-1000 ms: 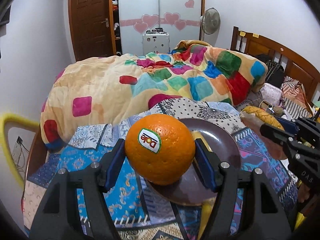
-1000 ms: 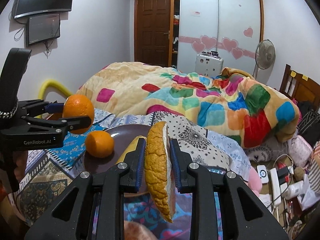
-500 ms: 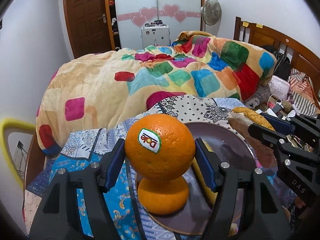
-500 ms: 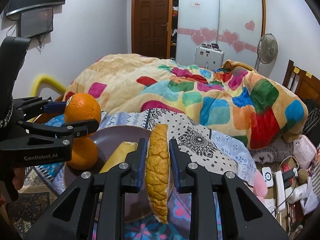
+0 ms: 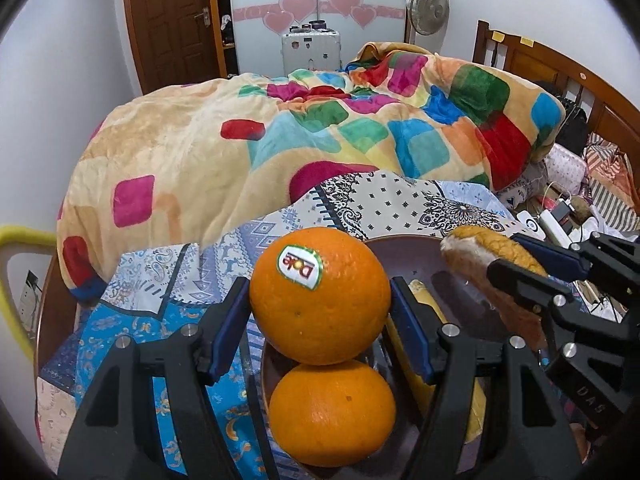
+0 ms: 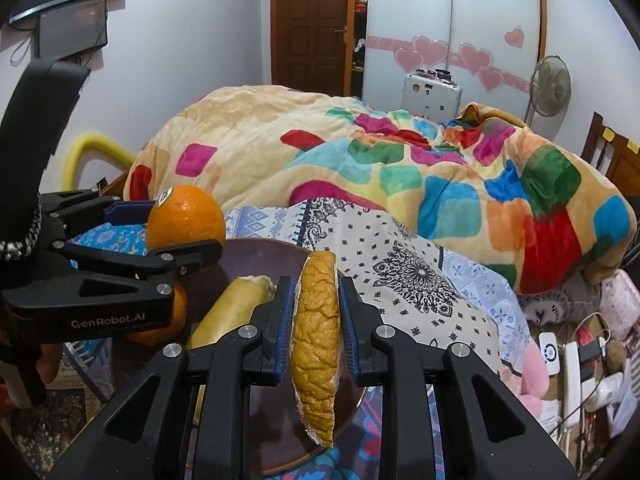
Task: Organize fruits
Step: 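Set the Dole orange on the plate with left while right sets the pomelo segment there, then grasp the second yellow stalk with left while right grasps another pomelo segment, then carry the yellow stalk to the plate with left while right carries the pomelo segment there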
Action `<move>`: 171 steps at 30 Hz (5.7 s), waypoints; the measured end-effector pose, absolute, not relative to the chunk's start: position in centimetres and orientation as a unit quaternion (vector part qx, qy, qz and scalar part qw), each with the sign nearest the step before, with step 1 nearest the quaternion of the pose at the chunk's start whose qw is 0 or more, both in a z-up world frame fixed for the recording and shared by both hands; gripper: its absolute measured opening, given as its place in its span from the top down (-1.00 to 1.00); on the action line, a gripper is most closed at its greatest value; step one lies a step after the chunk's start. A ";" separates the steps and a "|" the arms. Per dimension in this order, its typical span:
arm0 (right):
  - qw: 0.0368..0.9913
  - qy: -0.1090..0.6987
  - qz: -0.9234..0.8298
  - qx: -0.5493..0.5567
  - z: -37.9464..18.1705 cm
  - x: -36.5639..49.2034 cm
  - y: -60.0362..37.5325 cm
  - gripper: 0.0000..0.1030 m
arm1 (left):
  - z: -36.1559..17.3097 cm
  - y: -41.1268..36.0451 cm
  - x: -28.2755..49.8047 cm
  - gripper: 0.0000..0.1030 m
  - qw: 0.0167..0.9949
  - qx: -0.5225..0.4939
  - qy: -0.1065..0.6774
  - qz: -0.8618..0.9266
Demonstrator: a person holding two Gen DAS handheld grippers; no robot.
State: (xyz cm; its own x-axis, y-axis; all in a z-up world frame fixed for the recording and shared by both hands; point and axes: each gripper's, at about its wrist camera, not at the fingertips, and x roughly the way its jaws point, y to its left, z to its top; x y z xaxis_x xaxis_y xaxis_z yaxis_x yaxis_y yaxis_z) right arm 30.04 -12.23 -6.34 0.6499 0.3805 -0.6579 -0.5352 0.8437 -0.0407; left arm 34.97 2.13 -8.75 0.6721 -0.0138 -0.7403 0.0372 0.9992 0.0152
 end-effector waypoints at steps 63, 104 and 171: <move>0.882 0.375 0.245 -0.148 -10.5 14.1 -20.5 0.19 | -9.8 -1.2 16.2 -0.46 0.914 0.025 0.399 -0.065; 0.906 0.334 0.248 -0.071 -7.5 17.6 -20.9 0.24 | -6.5 -1.8 17.6 0.34 0.924 -0.001 0.368 -0.104; 0.894 0.374 0.232 -0.085 -6.6 29.0 -15.3 0.17 | -5.6 -2.0 30.6 0.33 0.918 0.014 0.390 -0.065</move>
